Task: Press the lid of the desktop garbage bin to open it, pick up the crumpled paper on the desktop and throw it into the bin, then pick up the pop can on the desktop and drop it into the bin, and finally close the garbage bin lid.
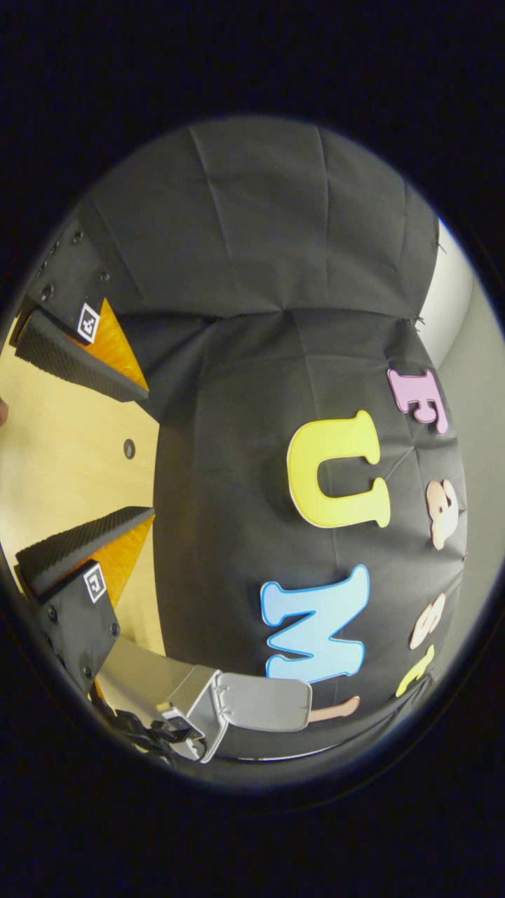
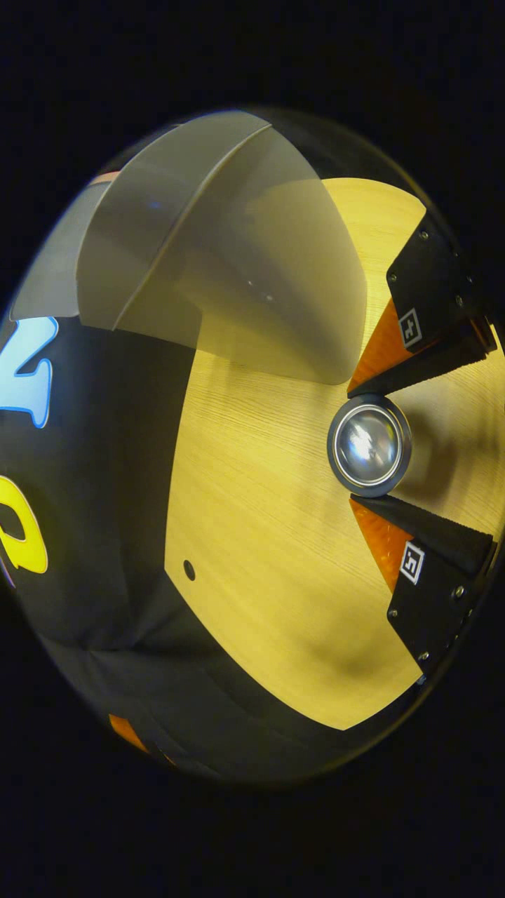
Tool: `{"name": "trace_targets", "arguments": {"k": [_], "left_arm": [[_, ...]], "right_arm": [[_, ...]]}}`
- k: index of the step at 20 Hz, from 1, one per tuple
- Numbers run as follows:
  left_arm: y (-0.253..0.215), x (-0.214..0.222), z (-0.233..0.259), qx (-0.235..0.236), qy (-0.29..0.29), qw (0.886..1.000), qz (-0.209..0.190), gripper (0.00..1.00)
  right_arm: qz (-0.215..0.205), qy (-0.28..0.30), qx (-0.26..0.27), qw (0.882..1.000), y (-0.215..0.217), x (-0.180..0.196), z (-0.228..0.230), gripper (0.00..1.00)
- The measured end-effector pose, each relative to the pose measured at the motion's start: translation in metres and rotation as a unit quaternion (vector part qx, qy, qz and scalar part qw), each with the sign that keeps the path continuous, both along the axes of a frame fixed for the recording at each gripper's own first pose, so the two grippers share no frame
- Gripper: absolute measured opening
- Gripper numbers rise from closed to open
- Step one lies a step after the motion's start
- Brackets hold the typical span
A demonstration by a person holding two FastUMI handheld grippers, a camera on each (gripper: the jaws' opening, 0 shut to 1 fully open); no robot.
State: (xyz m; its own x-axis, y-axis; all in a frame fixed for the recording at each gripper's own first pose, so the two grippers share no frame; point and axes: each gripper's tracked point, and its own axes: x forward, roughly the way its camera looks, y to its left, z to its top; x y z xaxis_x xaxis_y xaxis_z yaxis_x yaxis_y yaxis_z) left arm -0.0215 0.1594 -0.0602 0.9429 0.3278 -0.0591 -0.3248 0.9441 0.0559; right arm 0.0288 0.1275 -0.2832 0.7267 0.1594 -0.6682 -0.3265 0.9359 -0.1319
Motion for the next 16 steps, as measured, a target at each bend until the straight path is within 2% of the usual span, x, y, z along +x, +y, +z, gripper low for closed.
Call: {"name": "trace_targets", "arguments": {"k": [6, 8, 9, 16], "left_arm": [[-0.011, 0.007, -0.001, -0.003, 0.003, 1.0, -0.017, 0.94], [-0.014, 0.008, 0.0, -0.001, 0.005, 1.0, -0.022, 1.0], [-0.016, 0.009, 0.0, 0.0, 0.006, 1.0, -0.025, 0.98], [-0.035, 0.017, -0.004, -0.002, 0.014, 0.999, -0.051, 1.0]], "right_arm": [[0.004, -0.046, 0.032, 0.998, 0.013, 0.004, 0.037, 0.84], [0.004, -0.051, 0.037, 0.998, 0.013, 0.005, 0.043, 0.84], [0.002, -0.054, 0.041, 0.998, 0.013, 0.004, 0.045, 0.84], [-0.018, -0.084, 0.093, 0.992, 0.012, -0.001, 0.092, 0.84]]}}
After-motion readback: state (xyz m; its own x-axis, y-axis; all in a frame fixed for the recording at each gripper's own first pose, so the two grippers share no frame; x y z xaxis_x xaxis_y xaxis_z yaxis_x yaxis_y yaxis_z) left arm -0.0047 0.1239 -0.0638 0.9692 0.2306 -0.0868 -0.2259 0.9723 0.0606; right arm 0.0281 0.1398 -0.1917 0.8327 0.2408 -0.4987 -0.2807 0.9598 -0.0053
